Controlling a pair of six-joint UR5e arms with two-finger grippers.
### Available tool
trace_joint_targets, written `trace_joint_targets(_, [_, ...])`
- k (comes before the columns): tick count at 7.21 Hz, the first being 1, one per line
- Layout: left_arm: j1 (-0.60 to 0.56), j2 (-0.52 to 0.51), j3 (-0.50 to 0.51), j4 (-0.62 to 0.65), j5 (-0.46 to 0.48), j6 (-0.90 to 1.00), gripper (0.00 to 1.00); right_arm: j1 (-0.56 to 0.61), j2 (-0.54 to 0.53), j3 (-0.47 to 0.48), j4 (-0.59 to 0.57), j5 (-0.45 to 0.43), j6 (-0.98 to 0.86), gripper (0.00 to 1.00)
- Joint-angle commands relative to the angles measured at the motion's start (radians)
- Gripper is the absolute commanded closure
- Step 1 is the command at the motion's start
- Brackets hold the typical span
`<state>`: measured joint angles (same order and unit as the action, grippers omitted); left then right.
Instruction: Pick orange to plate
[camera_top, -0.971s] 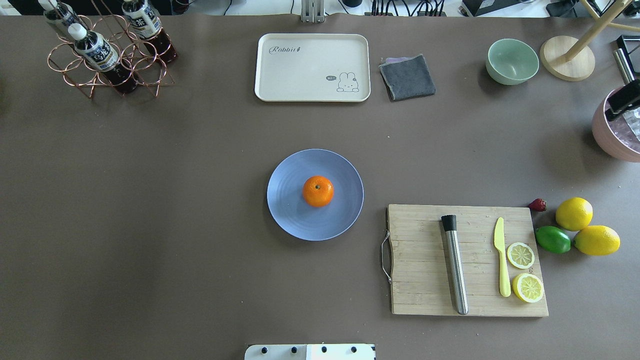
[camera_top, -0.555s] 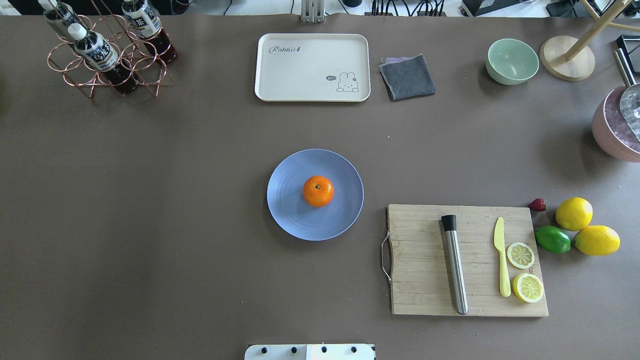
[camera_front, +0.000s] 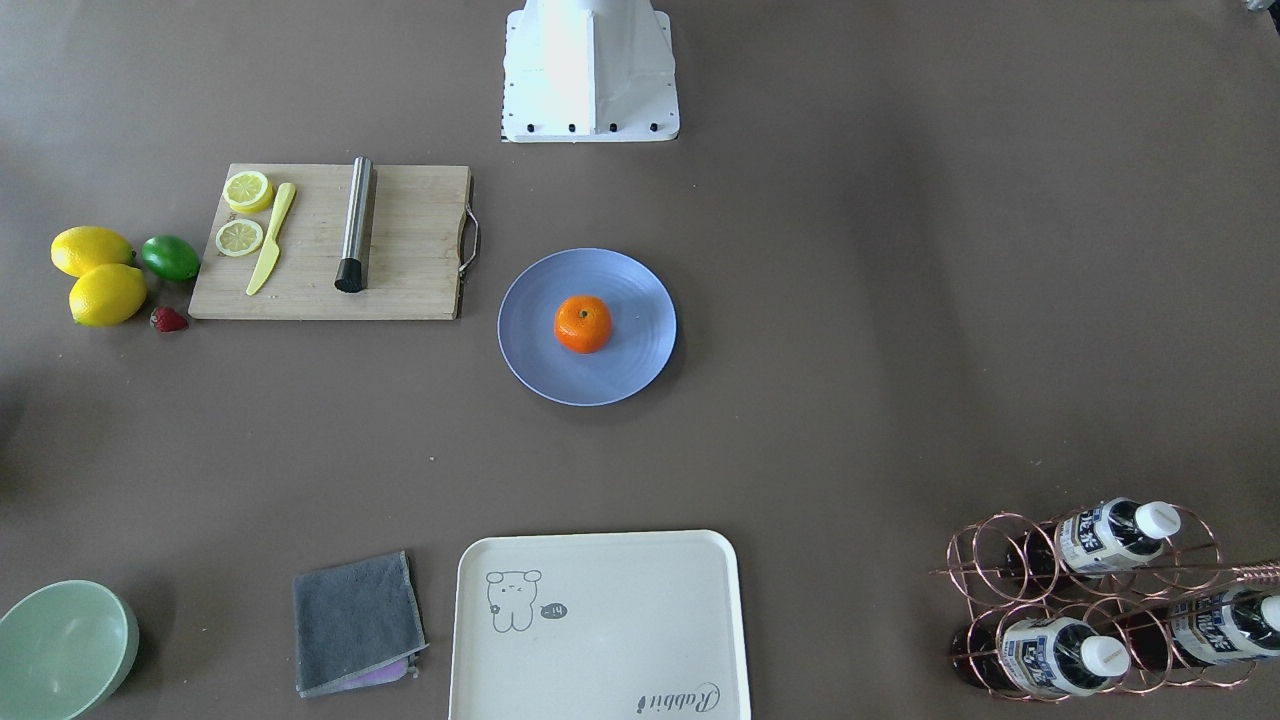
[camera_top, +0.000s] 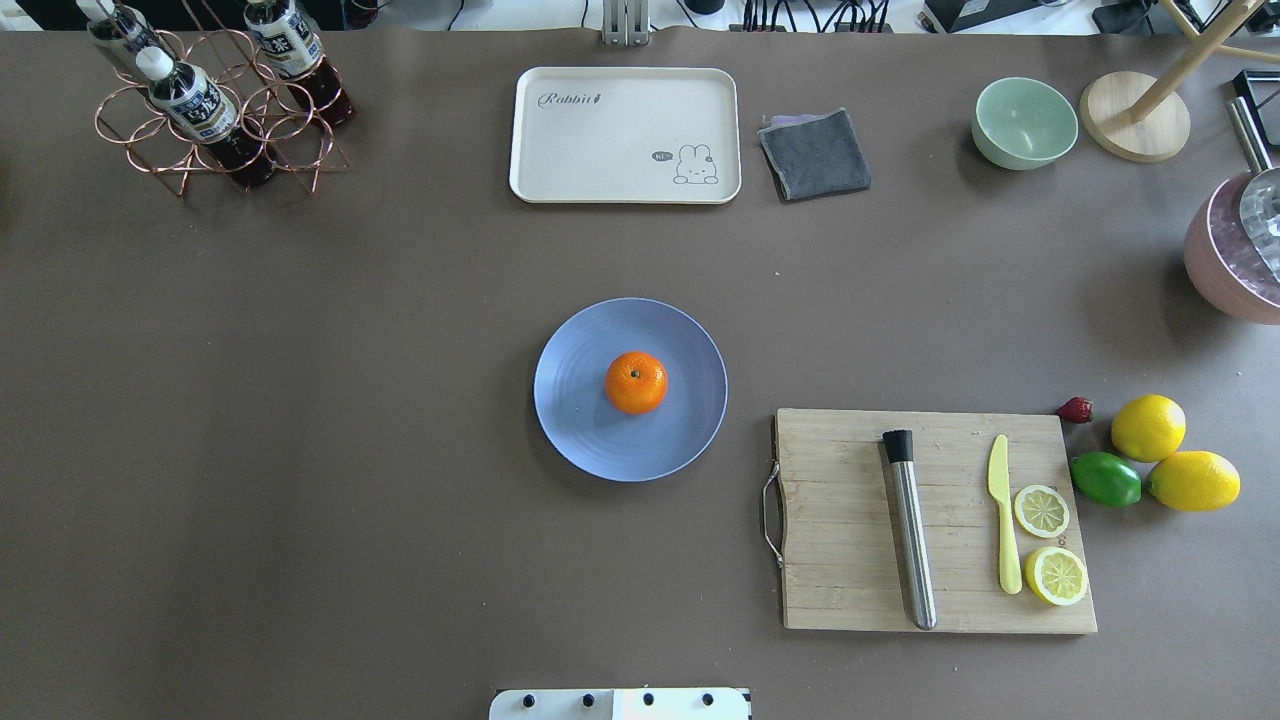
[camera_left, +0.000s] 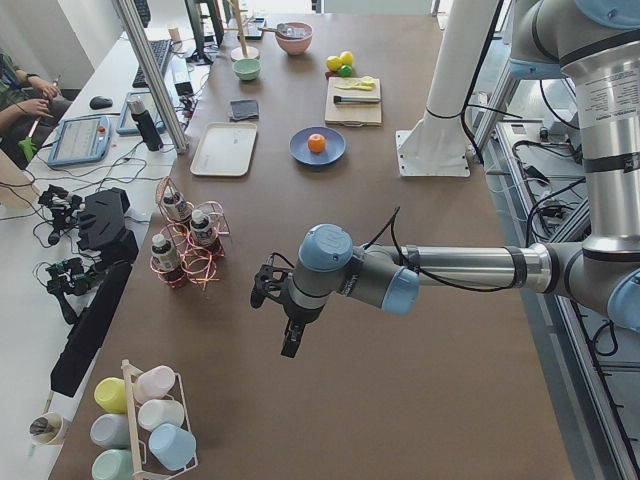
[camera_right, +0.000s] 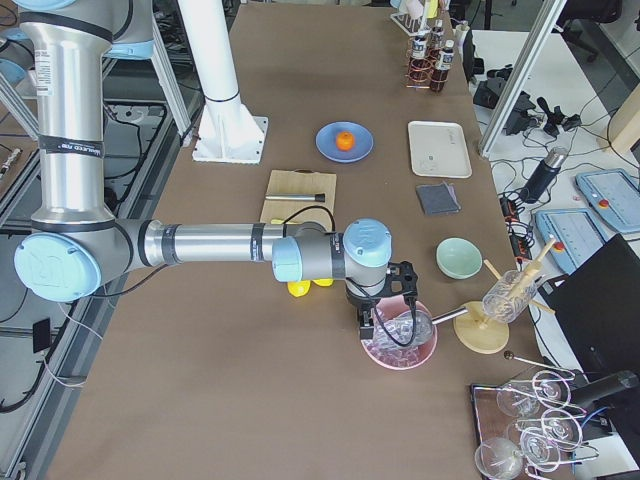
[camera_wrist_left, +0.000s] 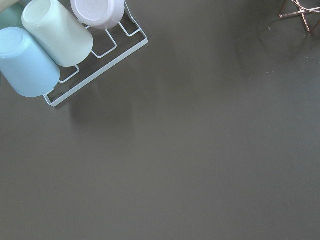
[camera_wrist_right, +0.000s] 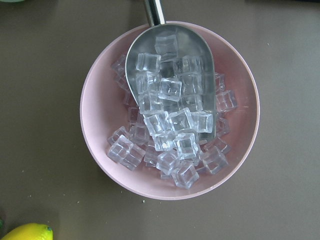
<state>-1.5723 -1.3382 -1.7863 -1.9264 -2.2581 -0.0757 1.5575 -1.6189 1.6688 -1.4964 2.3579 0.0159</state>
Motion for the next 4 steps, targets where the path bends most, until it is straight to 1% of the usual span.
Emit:
trace_joint_targets(1, [0.002, -0.002, 0.004, 0.000, -0.012, -0.010, 0.02, 0.004, -0.001, -0.006, 0.001, 0.001, 0.004, 0.00])
trace_joint_targets(4, [0.002, -0.009, -0.001, 0.000, -0.011, -0.010, 0.02, 0.004, -0.002, -0.004, 0.005, -0.002, 0.006, 0.00])
